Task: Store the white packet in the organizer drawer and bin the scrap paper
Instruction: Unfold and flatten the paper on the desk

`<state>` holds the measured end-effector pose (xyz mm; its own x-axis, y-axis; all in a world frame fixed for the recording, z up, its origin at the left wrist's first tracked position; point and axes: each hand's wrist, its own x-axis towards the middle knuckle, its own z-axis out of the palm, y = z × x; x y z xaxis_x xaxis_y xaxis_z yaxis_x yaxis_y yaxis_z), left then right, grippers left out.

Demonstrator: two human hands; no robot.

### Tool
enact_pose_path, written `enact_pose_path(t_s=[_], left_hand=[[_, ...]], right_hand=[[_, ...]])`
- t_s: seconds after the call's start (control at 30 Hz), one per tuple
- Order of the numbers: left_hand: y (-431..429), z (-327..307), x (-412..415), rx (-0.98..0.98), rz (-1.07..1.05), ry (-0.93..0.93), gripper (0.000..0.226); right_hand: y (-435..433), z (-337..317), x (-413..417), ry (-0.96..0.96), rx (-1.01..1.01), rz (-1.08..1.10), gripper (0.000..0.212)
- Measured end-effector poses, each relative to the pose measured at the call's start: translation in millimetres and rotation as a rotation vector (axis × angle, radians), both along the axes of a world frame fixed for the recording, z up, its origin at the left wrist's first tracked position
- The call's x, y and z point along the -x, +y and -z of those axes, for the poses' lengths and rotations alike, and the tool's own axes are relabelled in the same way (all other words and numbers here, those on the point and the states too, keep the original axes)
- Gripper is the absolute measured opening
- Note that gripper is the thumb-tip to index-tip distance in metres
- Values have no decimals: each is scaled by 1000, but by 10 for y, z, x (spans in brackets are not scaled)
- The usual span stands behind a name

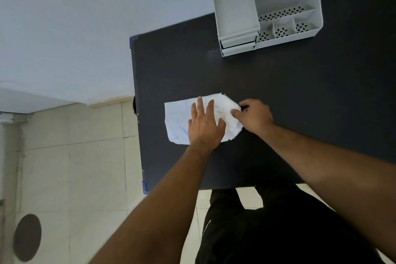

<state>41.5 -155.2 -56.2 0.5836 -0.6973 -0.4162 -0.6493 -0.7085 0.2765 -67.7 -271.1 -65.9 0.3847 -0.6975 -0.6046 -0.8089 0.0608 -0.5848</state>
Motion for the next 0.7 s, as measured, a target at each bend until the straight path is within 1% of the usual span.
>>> enact_pose_path(t_s=[0.1,0.23,0.4,0.57,0.63,0.7], left_hand=[[14,35,-40,-33,-20,36,66],[30,85,-74,-25,-39,97,64],[-2,83,-99,6,-91,193,63],[20,111,-132,-3,-77,180,62],[27,121,-131,-11,-72,184,62],[21,124,-128,-17,-76,197,63]], right_hand=[[5,16,-92,-42,-65,48,25],[-5,-6,-158,-109,-119,147,16],[-89,-19,-133,-137,-139,244,20],[-182,-14,-31,-144,-79,369,15],[-199,-12,-9,-186,-121,366,19],[-203,-4,-7,-207,-175,293,29]])
